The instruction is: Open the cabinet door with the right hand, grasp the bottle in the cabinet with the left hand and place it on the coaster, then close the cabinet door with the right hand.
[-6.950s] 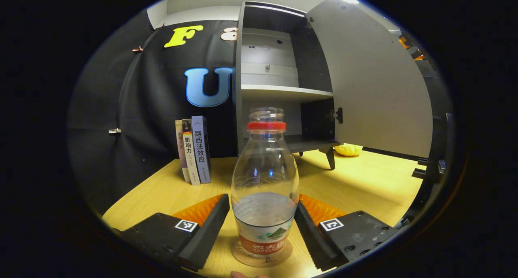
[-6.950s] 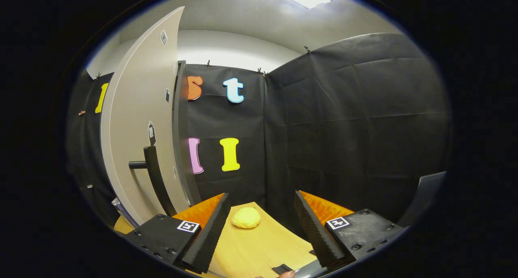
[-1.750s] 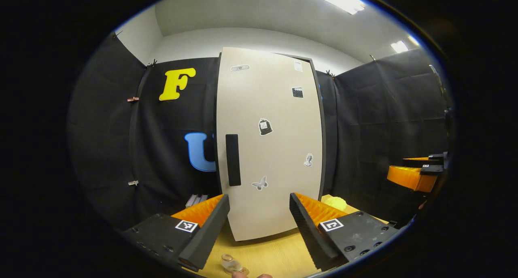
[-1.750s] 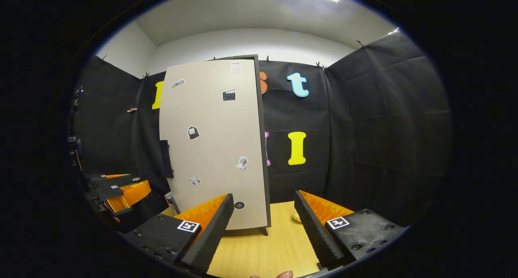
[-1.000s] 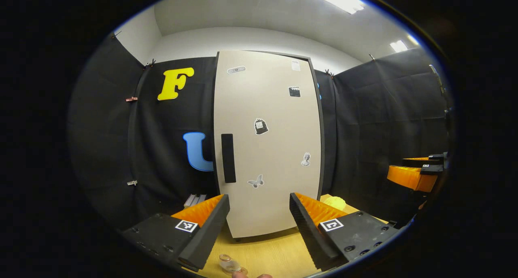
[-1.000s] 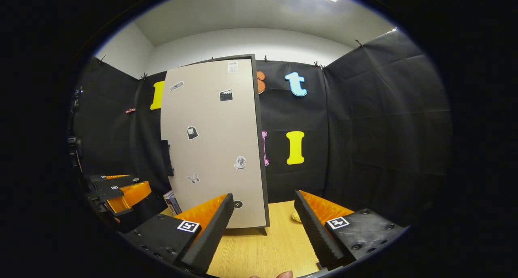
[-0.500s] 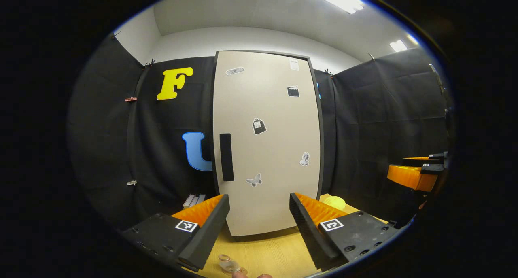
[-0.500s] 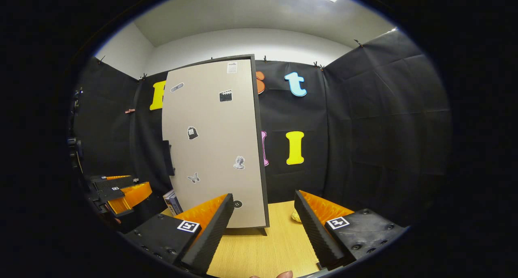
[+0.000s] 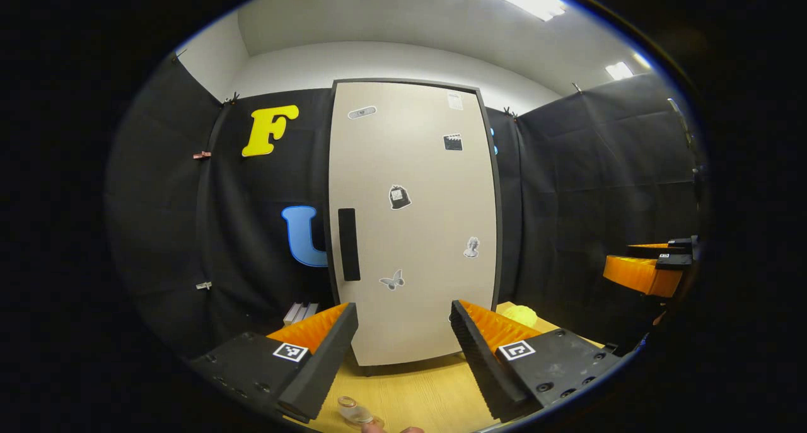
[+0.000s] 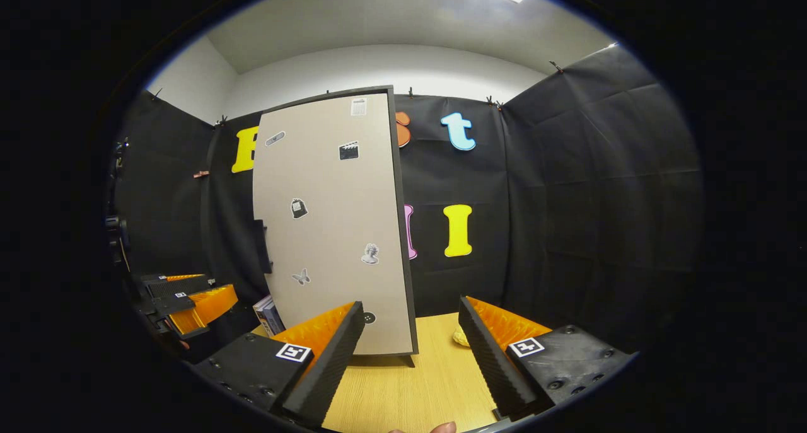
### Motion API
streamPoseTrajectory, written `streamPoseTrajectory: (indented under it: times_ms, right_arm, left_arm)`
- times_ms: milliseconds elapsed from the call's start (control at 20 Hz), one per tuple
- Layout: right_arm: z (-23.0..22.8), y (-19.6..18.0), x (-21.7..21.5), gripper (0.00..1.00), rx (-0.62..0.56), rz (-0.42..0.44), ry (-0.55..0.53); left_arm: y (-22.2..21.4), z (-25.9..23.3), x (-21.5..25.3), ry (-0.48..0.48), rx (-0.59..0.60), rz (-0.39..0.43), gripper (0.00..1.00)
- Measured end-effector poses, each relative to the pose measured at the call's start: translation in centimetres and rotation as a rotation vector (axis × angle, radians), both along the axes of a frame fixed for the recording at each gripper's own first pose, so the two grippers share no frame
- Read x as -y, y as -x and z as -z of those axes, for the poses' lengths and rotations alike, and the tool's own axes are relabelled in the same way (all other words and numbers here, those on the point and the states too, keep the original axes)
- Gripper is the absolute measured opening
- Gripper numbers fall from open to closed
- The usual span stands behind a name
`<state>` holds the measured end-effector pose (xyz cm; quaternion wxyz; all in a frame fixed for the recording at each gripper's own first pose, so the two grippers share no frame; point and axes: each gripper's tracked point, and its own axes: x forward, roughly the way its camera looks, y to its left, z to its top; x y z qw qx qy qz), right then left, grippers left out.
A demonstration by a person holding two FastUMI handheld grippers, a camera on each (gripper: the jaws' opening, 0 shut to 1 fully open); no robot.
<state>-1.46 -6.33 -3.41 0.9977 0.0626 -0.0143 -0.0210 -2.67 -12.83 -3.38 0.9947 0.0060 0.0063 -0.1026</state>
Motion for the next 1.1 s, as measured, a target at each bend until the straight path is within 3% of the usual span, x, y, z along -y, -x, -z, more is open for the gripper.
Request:
streamPoseTrajectory:
  times_ms: [700, 1100]
  right_arm:
    - [-0.1, 0.5, 2.6, 0.97, 0.002, 0.058, 0.004]
    - [0.1, 0.0, 2.7, 0.98, -0.003, 0.044, -0.001]
  left_arm:
    - [-1.8, -0.5, 2.5, 0.007, 0.002, 0.002, 0.94]
    - [-1.8, -0.7, 3.8, -0.004, 0.003, 0.005, 0.94]
